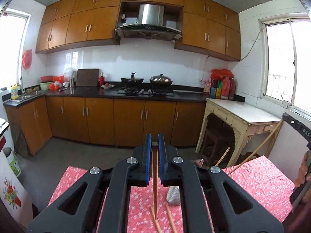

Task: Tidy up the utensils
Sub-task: 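Lift both chopsticks and carry them above the wire holder, then open both tools to release the chopsticks into the holder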

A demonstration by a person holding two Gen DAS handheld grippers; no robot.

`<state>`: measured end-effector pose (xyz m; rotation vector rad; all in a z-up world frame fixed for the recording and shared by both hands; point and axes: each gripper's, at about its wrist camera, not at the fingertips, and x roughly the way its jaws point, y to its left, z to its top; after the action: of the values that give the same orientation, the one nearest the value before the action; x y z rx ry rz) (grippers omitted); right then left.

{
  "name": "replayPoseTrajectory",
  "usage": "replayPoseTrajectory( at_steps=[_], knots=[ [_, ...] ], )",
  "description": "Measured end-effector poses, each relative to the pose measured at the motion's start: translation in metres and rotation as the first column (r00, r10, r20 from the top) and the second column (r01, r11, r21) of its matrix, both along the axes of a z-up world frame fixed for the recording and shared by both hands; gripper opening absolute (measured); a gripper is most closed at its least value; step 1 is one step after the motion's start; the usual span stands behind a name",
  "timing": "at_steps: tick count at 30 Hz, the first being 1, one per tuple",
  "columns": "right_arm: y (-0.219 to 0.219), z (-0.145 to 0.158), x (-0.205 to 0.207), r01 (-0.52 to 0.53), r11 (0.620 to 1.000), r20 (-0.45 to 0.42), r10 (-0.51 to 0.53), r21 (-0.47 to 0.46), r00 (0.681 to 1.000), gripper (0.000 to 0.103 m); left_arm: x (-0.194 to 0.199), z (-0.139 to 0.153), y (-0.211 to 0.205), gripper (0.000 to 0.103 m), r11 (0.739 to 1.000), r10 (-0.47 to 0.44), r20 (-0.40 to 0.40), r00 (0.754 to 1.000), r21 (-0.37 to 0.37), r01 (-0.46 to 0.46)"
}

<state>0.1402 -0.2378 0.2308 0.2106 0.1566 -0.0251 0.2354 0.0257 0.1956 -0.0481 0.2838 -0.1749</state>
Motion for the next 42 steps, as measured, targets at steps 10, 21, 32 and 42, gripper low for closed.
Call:
replayPoseTrajectory(
  at_steps=[10,21,32,42],
  knots=[
    [0.024,0.012,0.057,-0.084,0.996,-0.034,0.085,0.016,0.996,0.008,0.038,0.041,-0.045,0.007,0.999,-0.048,0.024,0.999,0.009,0.048],
    [0.035,-0.029,0.120,-0.124,0.992,-0.147,0.127,0.026,0.981,0.008,0.097,0.025,-0.078,0.007,0.999,-0.045,-0.028,0.999,0.002,0.045],
    [0.041,-0.068,0.164,-0.146,0.988,-0.264,0.154,0.050,0.952,0.008,0.132,-0.021,-0.080,0.007,0.999,-0.032,-0.151,0.988,0.015,0.035],
    [0.031,-0.071,0.163,-0.072,0.997,-0.268,0.071,0.007,0.961,0.028,0.132,-0.021,-0.077,0.011,0.999,-0.011,-0.173,0.985,0.046,0.019]
  ],
)
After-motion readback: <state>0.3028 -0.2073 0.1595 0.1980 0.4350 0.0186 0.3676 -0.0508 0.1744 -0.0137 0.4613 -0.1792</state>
